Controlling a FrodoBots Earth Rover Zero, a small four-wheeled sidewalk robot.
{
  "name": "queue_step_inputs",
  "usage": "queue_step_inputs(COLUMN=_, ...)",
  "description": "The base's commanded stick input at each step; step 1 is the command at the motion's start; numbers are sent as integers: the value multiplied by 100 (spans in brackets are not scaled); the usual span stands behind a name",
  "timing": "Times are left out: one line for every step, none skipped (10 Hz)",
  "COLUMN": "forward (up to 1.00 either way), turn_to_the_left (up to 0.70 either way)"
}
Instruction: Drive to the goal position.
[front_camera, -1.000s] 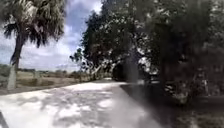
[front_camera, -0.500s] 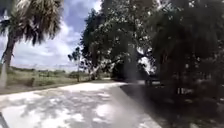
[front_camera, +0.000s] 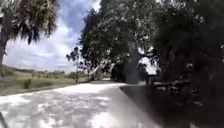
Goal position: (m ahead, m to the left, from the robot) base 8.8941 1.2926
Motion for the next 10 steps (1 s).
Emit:
queue_step_inputs(forward=69, turn_to_the_left=1)
queue_step_inputs(forward=69, turn_to_the_left=1)
queue_step_inputs(forward=69, turn_to_the_left=1)
queue_step_inputs(forward=69, turn_to_the_left=1)
queue_step_inputs(forward=69, turn_to_the_left=1)
queue_step_inputs(forward=69, turn_to_the_left=1)
queue_step_inputs(forward=69, turn_to_the_left=1)
queue_step_inputs(forward=69, turn_to_the_left=1)
queue_step_inputs(forward=69, turn_to_the_left=1)
queue_step_inputs(forward=69, turn_to_the_left=1)
